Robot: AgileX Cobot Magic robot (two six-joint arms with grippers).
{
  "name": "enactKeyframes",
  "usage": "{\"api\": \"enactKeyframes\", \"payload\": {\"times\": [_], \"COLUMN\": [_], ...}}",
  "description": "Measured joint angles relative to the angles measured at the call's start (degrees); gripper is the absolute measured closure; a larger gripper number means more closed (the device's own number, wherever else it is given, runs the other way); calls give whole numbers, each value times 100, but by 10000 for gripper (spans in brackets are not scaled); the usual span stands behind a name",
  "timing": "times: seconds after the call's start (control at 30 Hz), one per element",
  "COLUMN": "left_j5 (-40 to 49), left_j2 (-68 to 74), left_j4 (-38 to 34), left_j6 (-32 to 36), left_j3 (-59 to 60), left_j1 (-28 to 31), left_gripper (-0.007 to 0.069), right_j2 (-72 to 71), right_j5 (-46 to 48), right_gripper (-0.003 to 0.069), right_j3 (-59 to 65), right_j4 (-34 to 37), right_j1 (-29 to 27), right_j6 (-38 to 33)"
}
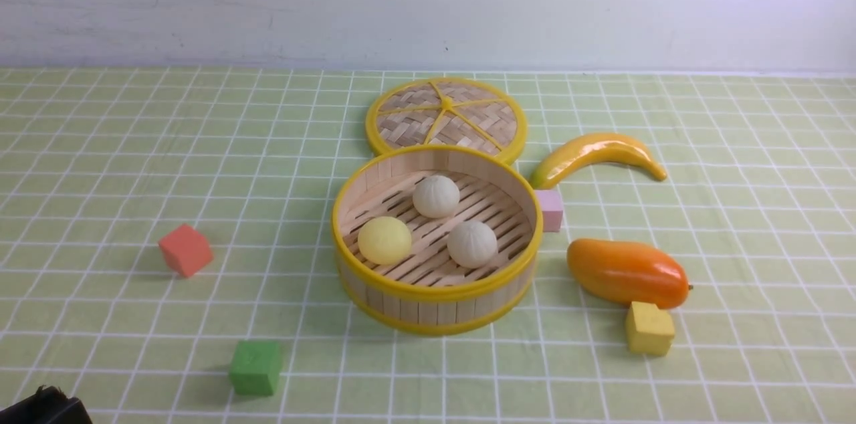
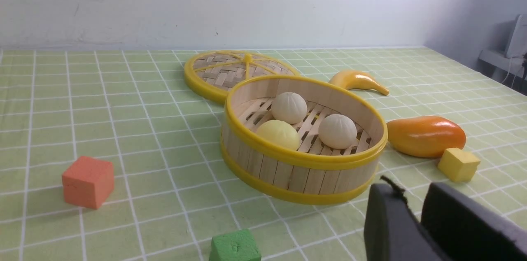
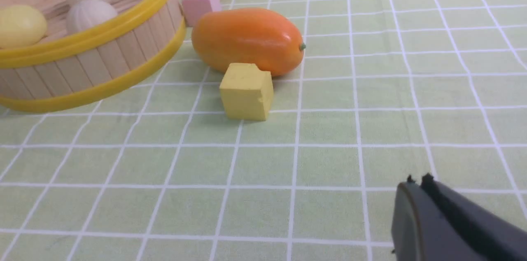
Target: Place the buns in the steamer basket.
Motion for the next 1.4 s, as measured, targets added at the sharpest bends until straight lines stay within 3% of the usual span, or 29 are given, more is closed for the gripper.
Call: {"api": "enactKeyframes", "payload": {"times": [0.83,0.9,1.03,1.13,1.2,1.4], "left_j5": [27,-17,-106,-461,-545,716], "left_j2": [0,0,-55,-268,-303,-308], "left_j4": [149,487,489,-128,-375,-654], "left_j6": [0,0,0,0,0,0], "left_j3": [10,44,251,726,1001,1142], "left_j1": [9,163,725,1585,1940,2169], "left_gripper": [480,480,509,615,638,638], "right_j2": [0,0,0,0,0,0], "right_j5": [-12,-12,-12,-12,-12,-12], "right_gripper": [646,644,641,637,635,626], "right_j3": [3,3,3,3,3,3], "right_j4": [-77,-77,-77,-77,-77,-77], "right_j1": [-1,-1,-1,-1,-1,-1], "right_j6": [143,143,143,143,143,143]}}
